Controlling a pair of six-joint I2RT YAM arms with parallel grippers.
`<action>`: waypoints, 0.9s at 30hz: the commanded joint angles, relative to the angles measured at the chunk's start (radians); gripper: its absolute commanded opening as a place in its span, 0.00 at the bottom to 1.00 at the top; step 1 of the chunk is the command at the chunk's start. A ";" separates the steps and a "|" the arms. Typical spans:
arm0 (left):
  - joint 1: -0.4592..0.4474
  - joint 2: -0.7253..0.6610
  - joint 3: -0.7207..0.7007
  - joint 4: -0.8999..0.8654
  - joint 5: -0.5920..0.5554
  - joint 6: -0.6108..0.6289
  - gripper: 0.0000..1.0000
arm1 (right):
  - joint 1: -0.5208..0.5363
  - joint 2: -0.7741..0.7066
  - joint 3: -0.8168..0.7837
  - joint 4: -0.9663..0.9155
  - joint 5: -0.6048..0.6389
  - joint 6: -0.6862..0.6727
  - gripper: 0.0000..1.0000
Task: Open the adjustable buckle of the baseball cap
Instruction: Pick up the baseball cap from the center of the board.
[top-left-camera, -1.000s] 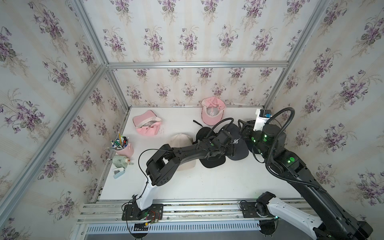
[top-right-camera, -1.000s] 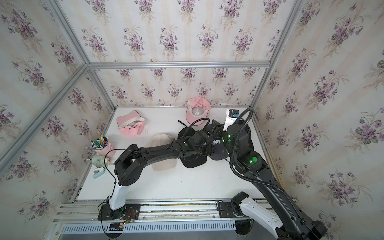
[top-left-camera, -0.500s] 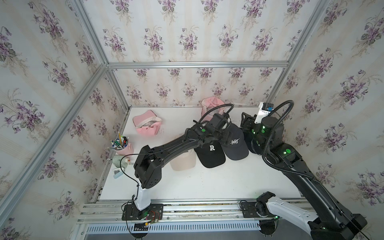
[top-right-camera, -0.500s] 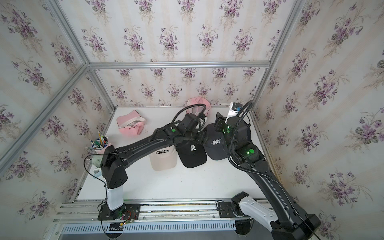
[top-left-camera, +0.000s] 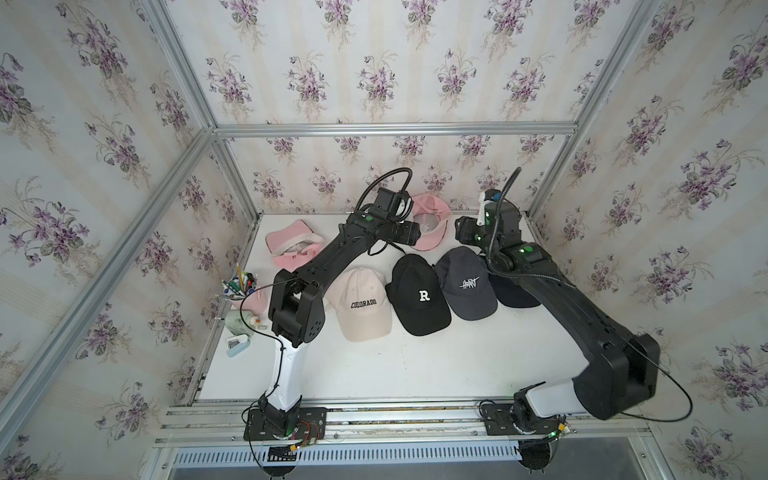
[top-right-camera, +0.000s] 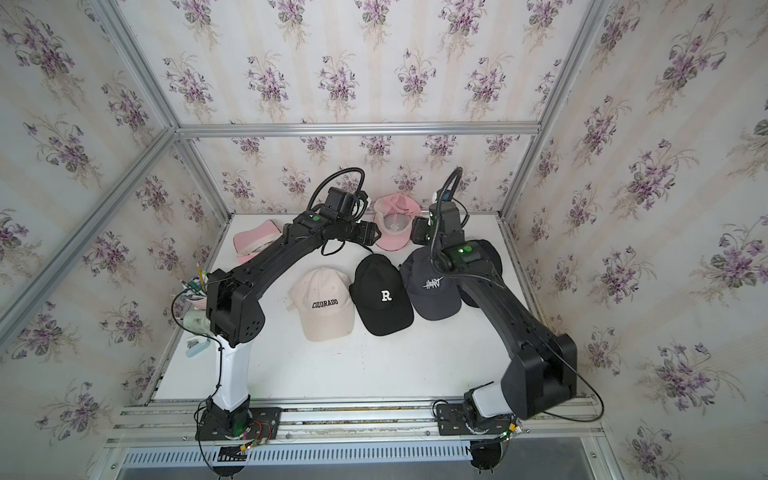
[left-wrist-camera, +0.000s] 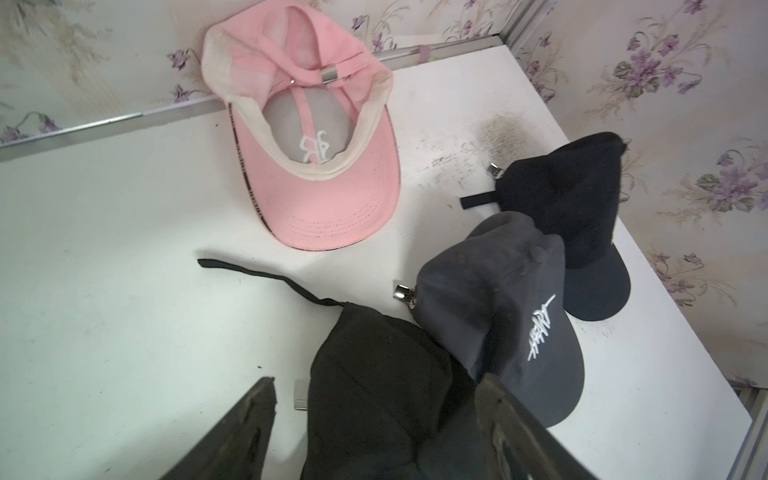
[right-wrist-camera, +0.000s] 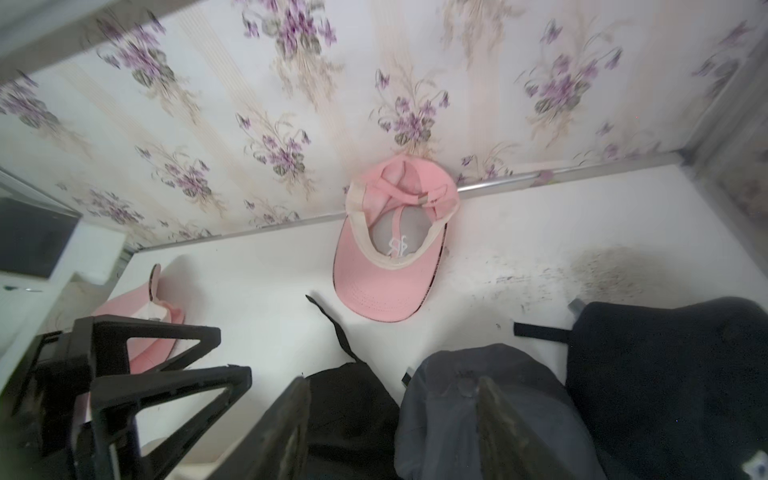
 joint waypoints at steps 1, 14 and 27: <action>0.035 0.021 0.002 0.024 0.059 -0.032 0.77 | -0.017 0.131 0.091 0.023 -0.093 -0.024 0.62; 0.091 -0.114 -0.212 0.098 0.059 -0.026 0.77 | -0.108 0.641 0.412 -0.016 -0.246 0.023 0.57; 0.110 -0.281 -0.355 0.052 -0.031 0.022 0.77 | -0.146 0.922 0.629 -0.041 -0.310 0.072 0.53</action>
